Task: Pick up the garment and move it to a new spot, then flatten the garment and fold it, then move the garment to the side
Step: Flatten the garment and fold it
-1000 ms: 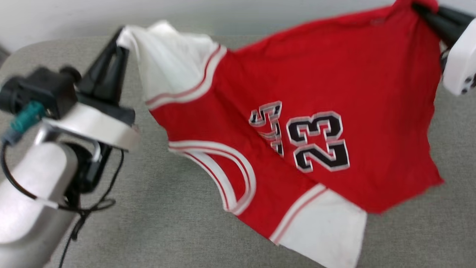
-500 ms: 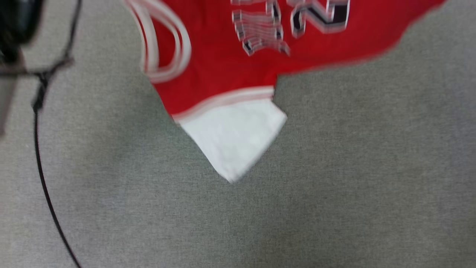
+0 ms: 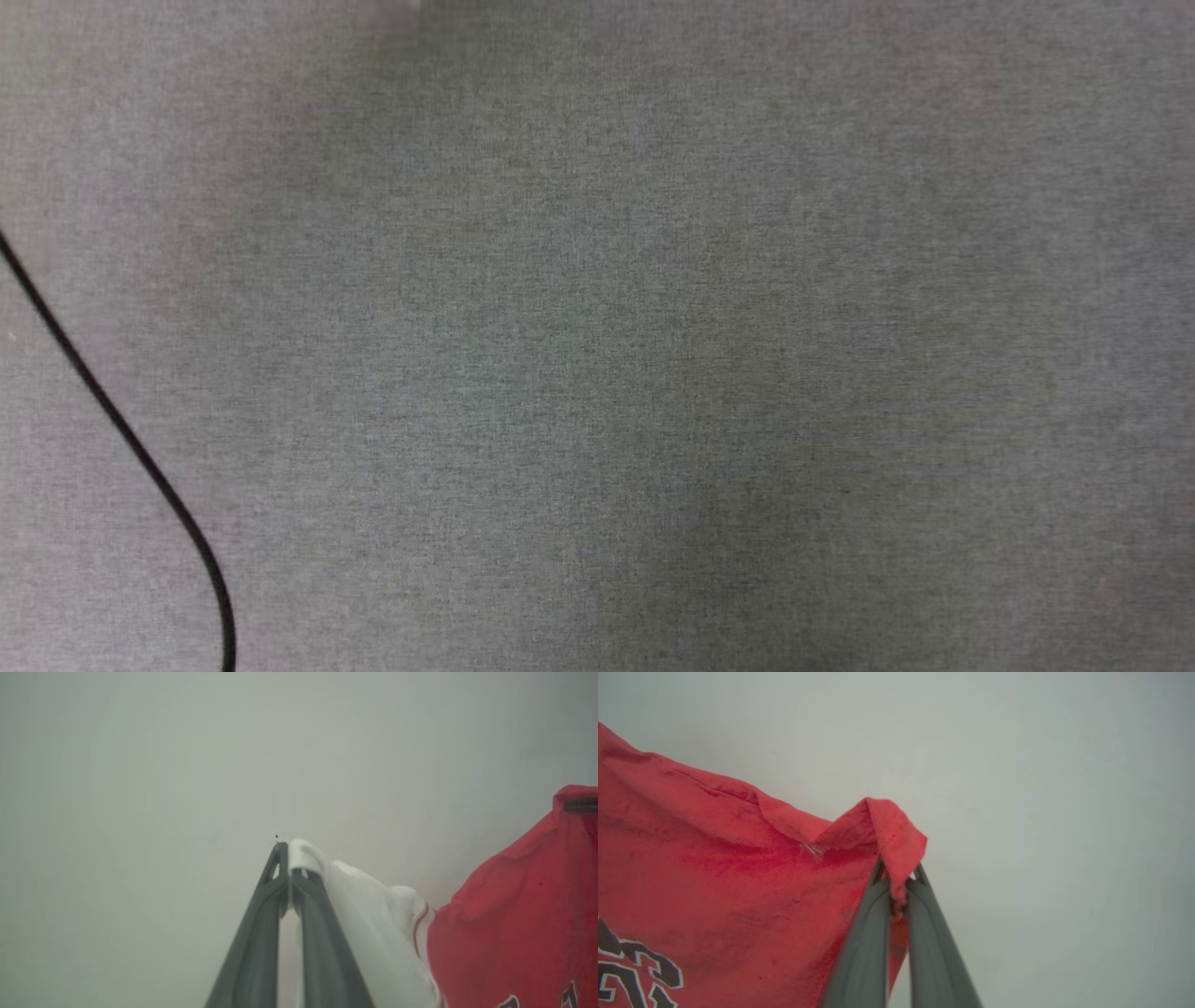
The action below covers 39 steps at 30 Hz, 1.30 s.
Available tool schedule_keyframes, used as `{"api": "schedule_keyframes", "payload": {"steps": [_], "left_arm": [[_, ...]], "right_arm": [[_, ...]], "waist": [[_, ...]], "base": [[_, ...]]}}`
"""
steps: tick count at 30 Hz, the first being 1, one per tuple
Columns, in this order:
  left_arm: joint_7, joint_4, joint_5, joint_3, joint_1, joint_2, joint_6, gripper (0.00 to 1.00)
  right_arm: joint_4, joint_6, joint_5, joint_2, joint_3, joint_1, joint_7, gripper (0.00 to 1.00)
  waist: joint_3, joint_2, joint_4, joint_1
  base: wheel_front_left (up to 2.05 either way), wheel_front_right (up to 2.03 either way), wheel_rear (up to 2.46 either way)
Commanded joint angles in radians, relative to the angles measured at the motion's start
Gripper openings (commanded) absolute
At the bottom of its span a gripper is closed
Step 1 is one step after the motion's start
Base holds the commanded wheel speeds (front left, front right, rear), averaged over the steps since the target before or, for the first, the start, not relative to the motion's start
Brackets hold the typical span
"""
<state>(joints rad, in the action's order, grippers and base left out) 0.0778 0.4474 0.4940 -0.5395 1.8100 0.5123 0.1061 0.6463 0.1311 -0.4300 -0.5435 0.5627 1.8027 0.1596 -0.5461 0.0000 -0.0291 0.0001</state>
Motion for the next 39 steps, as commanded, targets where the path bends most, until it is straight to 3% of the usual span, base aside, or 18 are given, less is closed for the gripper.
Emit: {"api": "schedule_keyframes", "payload": {"steps": [1,11,19,24,39], "left_arm": [[0.008,0.016,-0.002,-0.003,0.013,-0.006,0.003,0.00],[0.088,0.158,0.037,-0.078,-0.103,-0.037,0.019,0.00],[0.161,0.183,0.095,-0.095,-0.382,-0.027,0.017,0.00],[0.181,0.108,0.131,-0.095,-0.639,-0.015,-0.020,0.00],[0.163,-0.308,0.234,-0.153,-1.424,0.113,-0.219,0.00]], "right_arm": [[0.011,-0.001,0.004,0.014,0.007,0.009,-0.008,0.00],[0.119,-0.001,-0.029,0.057,0.124,-0.087,-0.082,0.00],[0.169,-0.001,-0.134,0.083,0.221,-0.293,-0.184,0.00],[0.148,-0.001,-0.207,0.057,0.291,-0.469,-0.234,0.00],[-0.030,-0.001,-0.372,-0.111,0.414,-0.978,-0.259,0.00]], "waist": [[-0.009,0.0000,-0.003,-0.0001],[-0.031,0.0000,-0.006,-0.0001],[0.026,0.0000,0.011,-0.0001],[0.103,0.0000,0.008,-0.0001],[0.361,0.0000,-0.005,-0.0001]], "base": [[0.00,0.00,0.00],[0.00,0.00,0.00],[0.00,0.00,0.00],[0.00,0.00,0.00],[0.00,0.00,0.00]]}}
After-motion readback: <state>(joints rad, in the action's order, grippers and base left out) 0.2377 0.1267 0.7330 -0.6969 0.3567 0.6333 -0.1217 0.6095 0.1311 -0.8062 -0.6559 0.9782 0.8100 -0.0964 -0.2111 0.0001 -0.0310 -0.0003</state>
